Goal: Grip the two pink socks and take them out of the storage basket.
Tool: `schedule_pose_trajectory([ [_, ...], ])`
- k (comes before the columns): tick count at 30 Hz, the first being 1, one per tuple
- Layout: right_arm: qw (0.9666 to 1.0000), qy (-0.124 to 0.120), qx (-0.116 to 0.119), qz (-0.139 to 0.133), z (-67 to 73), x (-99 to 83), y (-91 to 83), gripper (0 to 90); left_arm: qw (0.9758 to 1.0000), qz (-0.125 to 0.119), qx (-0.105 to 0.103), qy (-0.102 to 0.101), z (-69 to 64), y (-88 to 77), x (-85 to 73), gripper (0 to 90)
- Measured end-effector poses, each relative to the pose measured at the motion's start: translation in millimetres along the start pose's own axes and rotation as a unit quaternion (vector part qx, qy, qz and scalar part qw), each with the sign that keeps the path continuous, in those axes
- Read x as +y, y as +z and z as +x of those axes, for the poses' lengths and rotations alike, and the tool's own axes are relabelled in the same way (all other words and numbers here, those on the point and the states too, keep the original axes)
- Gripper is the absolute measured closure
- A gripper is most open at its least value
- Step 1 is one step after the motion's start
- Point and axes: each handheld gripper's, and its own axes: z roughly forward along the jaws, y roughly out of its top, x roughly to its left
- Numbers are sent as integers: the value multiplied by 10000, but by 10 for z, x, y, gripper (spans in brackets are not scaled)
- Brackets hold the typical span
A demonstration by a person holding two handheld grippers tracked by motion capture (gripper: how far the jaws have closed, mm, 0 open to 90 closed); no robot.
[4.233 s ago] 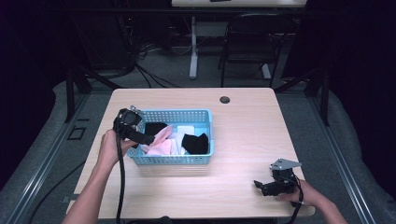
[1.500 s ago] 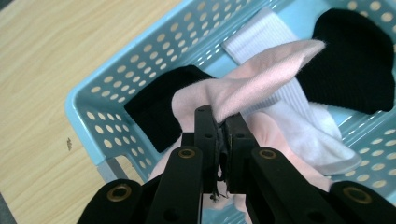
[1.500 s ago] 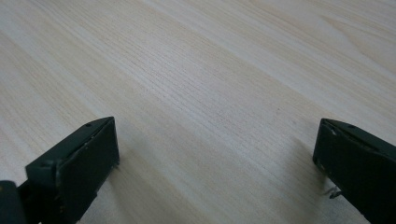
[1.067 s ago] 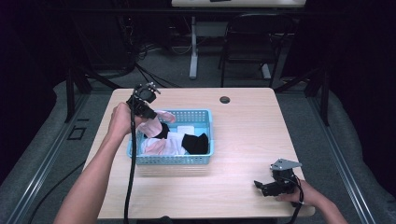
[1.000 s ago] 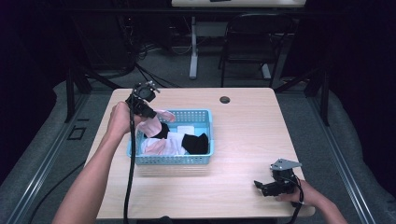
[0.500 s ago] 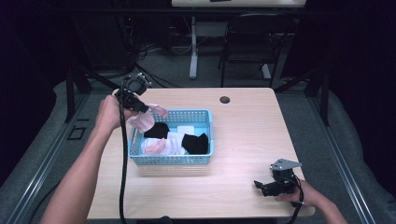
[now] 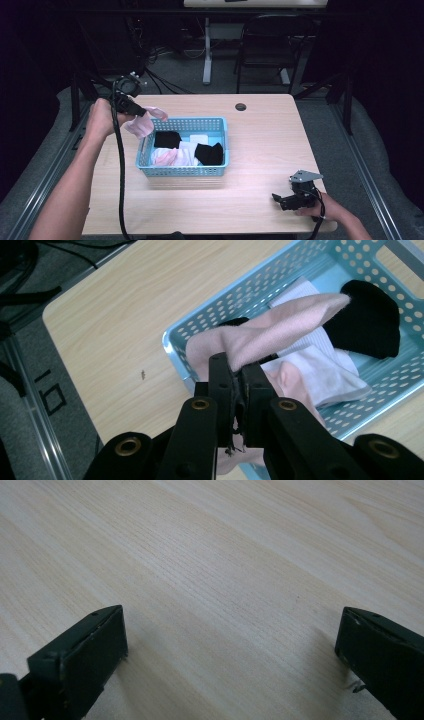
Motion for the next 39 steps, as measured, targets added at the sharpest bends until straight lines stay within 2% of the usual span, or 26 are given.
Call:
schedule_pose_trajectory([
  [15, 10000, 0, 0, -1, 0, 0, 0, 0, 9994, 54, 191, -292, 291, -145, -228, 860],
  [21, 10000, -1, -1, 1, 0, 0, 0, 0, 9987, 110, 268, -421, 400, -156, -337, 860],
  [32, 10000, -17, -8, 38, -2, 3, -6, 0, 9966, 270, 288, -723, 571, -40, -563, 860],
  [39, 10000, -24, -6, 35, -3, 3, -6, 0, 9939, 411, 300, -977, 695, 87, -743, 860],
])
